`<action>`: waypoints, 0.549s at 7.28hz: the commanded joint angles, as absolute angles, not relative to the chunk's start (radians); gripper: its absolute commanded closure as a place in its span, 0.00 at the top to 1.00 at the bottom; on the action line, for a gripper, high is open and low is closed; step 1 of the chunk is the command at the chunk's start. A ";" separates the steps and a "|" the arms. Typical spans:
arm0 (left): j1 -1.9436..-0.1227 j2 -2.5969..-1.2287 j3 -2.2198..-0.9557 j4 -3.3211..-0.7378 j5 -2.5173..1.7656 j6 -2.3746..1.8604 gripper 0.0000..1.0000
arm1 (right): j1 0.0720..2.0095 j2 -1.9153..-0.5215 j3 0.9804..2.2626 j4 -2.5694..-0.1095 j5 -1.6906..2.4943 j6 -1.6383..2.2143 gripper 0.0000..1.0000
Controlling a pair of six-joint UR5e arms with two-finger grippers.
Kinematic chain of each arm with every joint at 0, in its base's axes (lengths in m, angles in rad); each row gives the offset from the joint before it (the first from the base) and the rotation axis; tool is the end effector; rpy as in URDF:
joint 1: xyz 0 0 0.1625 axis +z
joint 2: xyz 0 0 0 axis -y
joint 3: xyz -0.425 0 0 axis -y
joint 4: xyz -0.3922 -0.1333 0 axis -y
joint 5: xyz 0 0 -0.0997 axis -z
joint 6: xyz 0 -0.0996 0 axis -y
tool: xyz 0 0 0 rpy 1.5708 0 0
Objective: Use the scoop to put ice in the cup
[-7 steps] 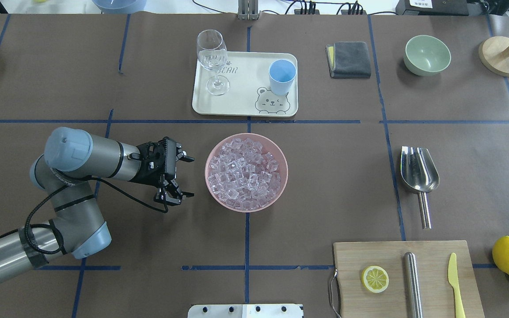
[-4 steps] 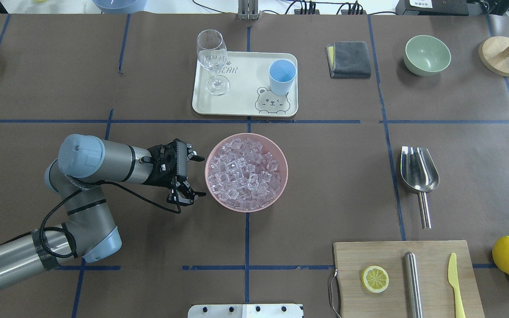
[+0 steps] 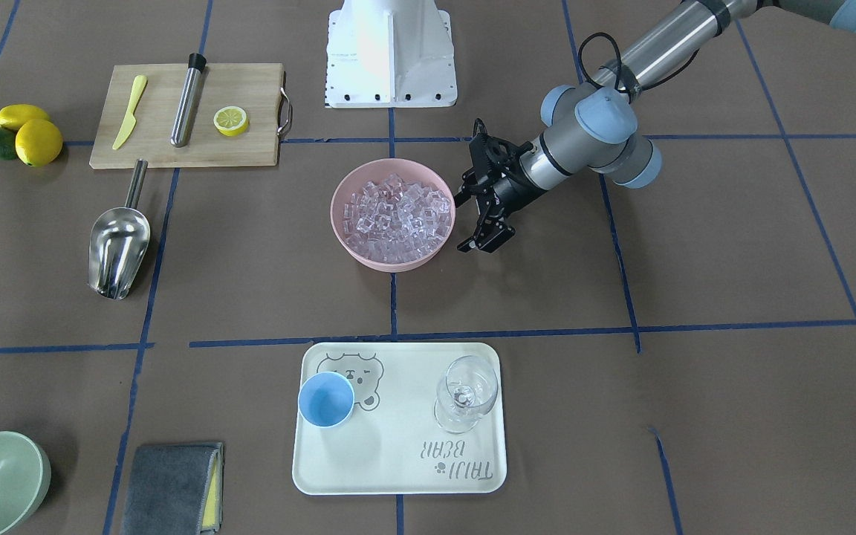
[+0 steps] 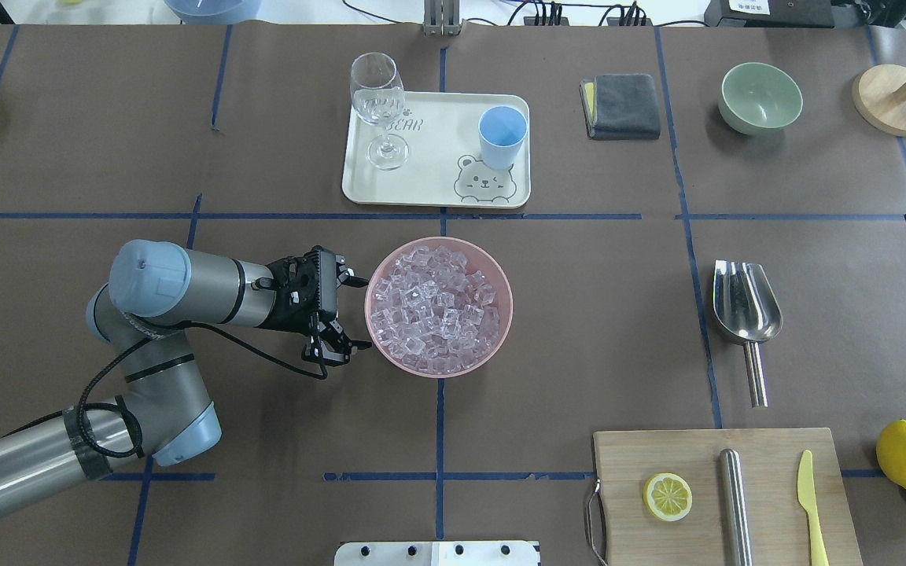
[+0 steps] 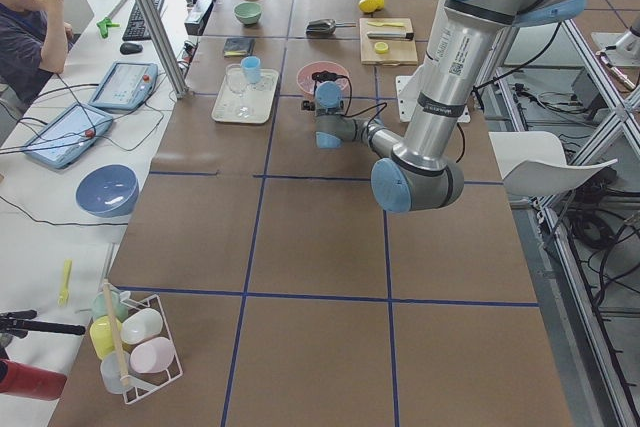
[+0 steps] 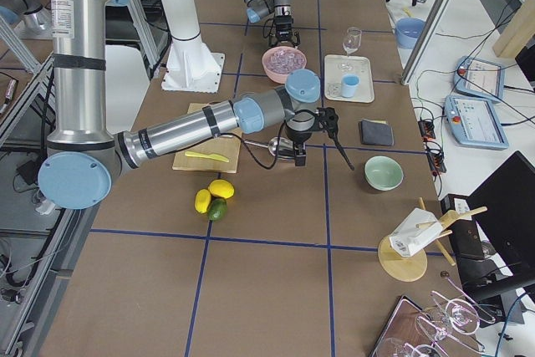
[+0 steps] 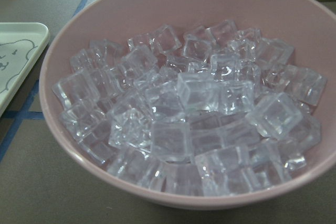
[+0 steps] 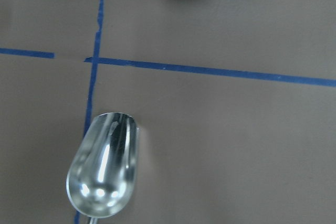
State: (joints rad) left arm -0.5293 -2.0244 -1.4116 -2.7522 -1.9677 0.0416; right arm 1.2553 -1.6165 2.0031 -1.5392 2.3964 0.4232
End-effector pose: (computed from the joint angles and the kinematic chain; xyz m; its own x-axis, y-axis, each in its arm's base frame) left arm 0.5239 -0.4163 0.3402 0.1300 0.9915 0.0048 -0.0873 0.0067 0.9962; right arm -0.0863 -0.4582 0.4604 0.6198 -0.0938 0.7792 0.0318 0.9950 0.0945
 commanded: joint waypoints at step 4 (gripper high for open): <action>-0.529 -2.025 -1.411 -2.758 -1.968 0.041 1.00 | 0.882 -1.791 2.054 -1.163 2.211 0.906 1.00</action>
State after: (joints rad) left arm -0.5292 -2.0244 -1.4111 -2.7578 -1.9681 0.0421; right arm 0.9458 -1.7469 2.0532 -1.2100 2.2438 0.8608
